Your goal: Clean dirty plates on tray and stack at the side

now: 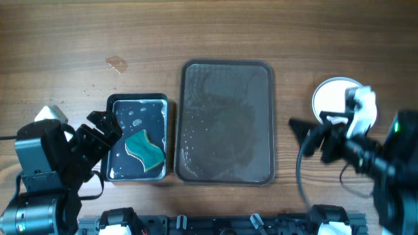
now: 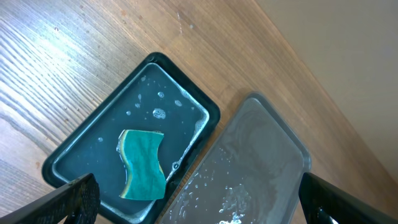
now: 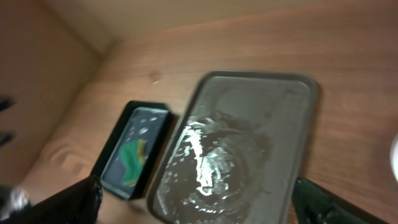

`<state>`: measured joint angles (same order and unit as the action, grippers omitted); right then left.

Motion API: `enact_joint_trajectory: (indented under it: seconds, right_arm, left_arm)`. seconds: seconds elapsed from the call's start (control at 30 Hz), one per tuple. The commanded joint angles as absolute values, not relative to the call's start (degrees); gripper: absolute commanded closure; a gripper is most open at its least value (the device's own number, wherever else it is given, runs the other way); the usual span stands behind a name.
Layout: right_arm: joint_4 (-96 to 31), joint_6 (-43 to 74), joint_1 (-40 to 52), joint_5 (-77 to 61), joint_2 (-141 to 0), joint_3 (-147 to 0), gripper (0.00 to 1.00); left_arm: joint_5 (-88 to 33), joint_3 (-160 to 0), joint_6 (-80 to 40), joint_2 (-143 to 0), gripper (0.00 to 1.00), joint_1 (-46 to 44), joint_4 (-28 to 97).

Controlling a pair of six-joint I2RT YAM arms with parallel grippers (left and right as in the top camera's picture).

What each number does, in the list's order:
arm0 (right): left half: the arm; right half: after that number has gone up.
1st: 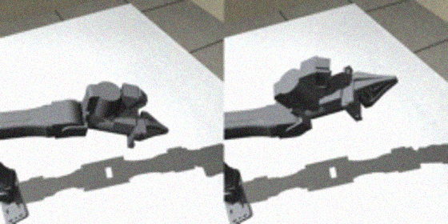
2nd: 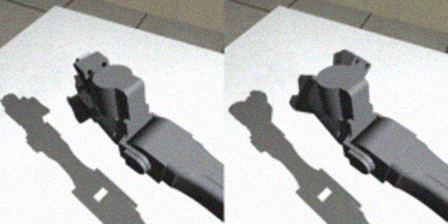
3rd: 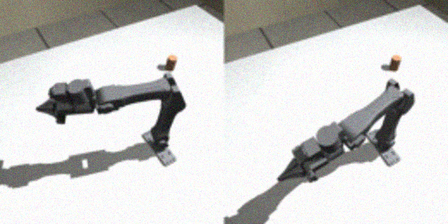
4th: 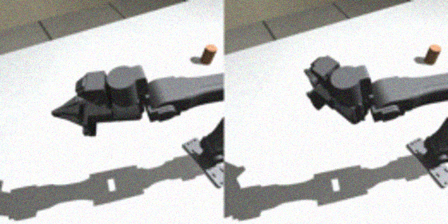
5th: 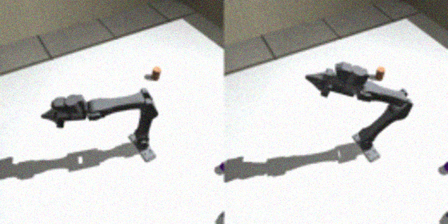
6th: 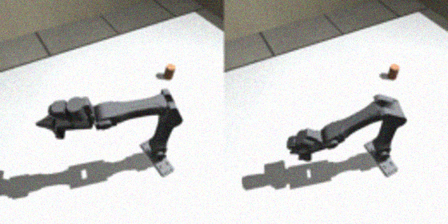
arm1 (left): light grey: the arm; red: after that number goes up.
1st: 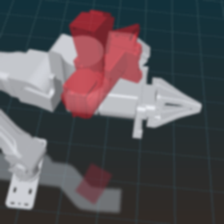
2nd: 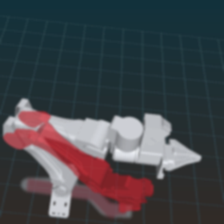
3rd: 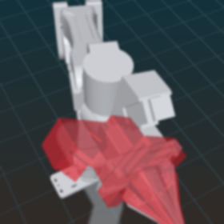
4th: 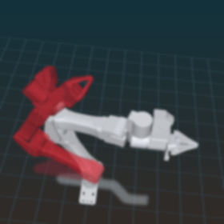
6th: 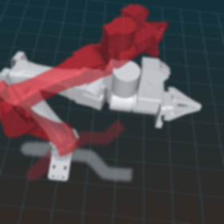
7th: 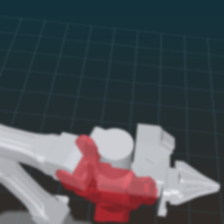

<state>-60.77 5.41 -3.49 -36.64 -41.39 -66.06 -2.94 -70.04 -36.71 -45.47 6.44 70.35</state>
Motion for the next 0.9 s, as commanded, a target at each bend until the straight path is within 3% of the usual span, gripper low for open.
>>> enact_joint_trajectory:
  seconds: [0.0, 0.17, 0.27, 0.43, 0.57, 0.87]
  right_arm:
    - [-62.7, 3.6, -1.0, -37.3, -37.4, -66.5, 0.00]
    - [-66.9, 2.7, -0.8, -33.2, -36.9, -66.5, 0.00]
    - [-65.6, -9.7, -0.8, -32.3, -36.9, -66.5, 0.00]
    - [-61.6, -19.0, 3.0, -26.2, -34.0, -64.5, 0.00]
    - [-49.9, -20.0, 8.0, -20.2, -25.5, -53.8, 0.00]
    - [-35.0, -18.0, 8.2, -20.5, -7.3, -23.8, 0.00]
  left_arm:
    - [-3.6, -70.8, -36.4, -45.3, 0.00, 6.3, 70.1]
    - [-3.6, -70.7, -36.4, -45.4, 0.00, 6.3, 70.2]
    - [-3.6, -70.7, -36.4, -45.4, 0.00, 6.3, 70.2]
    - [-3.6, -70.7, -36.4, -45.4, 0.00, 6.3, 70.2]
    - [-3.6, -70.7, -36.4, -45.4, 0.00, 6.3, 70.2]
    - [-3.6, -70.7, -36.4, -45.4, 0.00, 6.3, 70.2]
